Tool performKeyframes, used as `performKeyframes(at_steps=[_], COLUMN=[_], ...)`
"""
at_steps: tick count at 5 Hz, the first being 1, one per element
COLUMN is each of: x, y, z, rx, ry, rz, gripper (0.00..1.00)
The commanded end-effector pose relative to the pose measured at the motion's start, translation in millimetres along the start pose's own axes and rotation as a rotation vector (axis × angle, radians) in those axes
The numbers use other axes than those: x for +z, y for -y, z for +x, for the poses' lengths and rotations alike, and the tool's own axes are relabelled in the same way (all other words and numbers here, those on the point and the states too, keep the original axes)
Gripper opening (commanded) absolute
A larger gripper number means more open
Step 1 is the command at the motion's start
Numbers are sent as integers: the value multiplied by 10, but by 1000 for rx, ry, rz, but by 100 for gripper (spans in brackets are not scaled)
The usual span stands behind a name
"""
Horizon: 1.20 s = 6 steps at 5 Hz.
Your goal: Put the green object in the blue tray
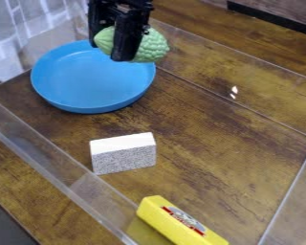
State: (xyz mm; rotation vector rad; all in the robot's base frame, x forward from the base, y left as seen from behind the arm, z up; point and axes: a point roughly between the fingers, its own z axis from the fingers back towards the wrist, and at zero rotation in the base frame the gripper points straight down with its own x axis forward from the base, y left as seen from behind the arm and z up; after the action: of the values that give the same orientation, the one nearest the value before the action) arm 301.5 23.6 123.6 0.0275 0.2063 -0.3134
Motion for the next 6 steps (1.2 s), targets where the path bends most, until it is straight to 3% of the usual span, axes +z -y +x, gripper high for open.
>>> performKeyframes(at_steps=[1,4,6], x=[81,55,1], y=[-62,-82,-158], z=[-43,-42,-125], rx=[23,26,45], ry=[28,22,6], rz=[7,0,-4], gripper=[0,0,0])
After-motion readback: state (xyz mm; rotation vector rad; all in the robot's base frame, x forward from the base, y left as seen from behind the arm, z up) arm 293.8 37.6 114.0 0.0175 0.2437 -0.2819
